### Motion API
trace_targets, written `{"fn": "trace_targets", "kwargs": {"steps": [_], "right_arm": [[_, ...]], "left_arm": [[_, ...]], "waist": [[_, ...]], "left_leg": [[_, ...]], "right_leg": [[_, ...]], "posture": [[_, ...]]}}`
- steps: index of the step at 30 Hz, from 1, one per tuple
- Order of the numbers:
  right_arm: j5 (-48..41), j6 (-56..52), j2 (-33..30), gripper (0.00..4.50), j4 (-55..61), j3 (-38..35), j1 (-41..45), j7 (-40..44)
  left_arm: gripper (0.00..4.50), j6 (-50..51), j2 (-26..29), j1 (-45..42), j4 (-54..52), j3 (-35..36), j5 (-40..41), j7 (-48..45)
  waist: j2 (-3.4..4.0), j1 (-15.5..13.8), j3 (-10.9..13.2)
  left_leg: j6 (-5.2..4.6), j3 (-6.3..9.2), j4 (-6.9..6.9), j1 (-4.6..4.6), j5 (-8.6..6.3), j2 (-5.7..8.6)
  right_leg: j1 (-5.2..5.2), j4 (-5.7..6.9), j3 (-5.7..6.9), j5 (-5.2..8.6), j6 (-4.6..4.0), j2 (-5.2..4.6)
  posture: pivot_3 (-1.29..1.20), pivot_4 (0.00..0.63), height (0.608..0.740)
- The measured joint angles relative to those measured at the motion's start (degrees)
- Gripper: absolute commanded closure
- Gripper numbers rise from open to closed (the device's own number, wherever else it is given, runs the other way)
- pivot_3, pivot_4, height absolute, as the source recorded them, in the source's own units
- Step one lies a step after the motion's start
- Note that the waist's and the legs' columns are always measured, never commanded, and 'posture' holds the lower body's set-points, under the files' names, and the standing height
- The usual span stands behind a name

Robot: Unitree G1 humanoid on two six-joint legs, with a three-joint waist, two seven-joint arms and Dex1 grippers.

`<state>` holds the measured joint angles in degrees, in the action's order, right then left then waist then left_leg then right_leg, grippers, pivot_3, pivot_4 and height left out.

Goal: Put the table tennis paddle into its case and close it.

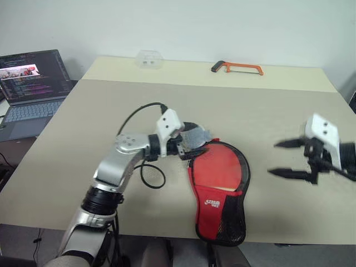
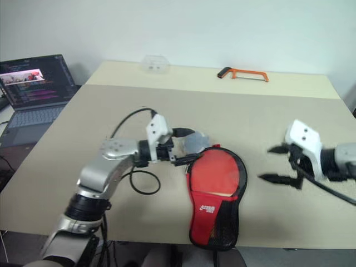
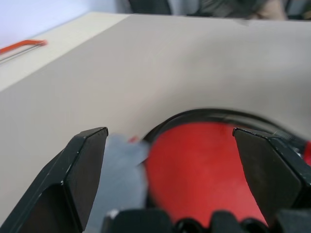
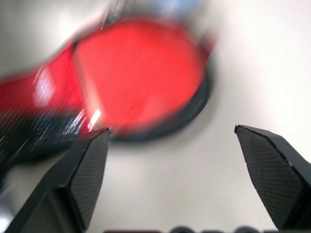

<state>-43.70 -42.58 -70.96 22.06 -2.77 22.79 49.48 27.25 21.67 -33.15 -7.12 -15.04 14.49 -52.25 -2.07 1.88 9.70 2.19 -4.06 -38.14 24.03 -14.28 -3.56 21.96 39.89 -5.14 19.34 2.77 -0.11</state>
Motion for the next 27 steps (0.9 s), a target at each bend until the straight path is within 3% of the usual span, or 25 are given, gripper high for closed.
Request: {"fn": "trace_targets", "kwargs": {"steps": [8,14,20,27], "right_arm": [[12.5,-1.2,15.1,0.04,-8.6,10.8,15.9,-5.2],[17.4,-1.9,21.1,0.04,-12.4,12.0,19.8,-5.7],[17.7,-3.1,26.9,0.04,-14.0,14.3,22.8,-0.6],[20.7,-4.8,37.7,0.04,-26.4,20.2,29.7,1.5]], "left_arm": [[0.0,1.3,-6.8,-0.1,3.1,-9.8,-5.2,3.8],[0.0,3.6,-4.1,0.2,3.4,-12.2,-8.4,4.2],[0.0,3.8,-3.3,0.2,4.8,-12.0,-9.9,4.9],[0.0,3.8,-3.1,0.1,5.4,-11.7,-10.9,5.8]], "waist": [[0.04,-0.2,0.0],[0.06,-0.2,0.0],[0.08,-0.1,0.0],[0.09,-0.1,0.0]], "left_leg": [[0.01,-0.01,0.03,0.0,0.01,-0.09],[0.01,-0.01,0.03,0.0,0.01,-0.11],[0.0,-0.03,0.01,-0.01,0.0,-0.11],[-0.01,-0.05,0.0,-0.06,0.01,-0.13]], "right_leg": [[0.05,0.04,-0.02,0.0,-0.01,-0.02],[0.05,0.07,-0.01,-0.01,-0.01,-0.05],[0.05,0.09,-0.02,-0.01,-0.02,-0.07],[0.06,0.16,-0.01,-0.02,-0.03,-0.08]], "posture": [[0.0,0.15,0.74],[0.0,0.15,0.74],[0.0,0.15,0.74],[0.0,0.15,0.74]]}}
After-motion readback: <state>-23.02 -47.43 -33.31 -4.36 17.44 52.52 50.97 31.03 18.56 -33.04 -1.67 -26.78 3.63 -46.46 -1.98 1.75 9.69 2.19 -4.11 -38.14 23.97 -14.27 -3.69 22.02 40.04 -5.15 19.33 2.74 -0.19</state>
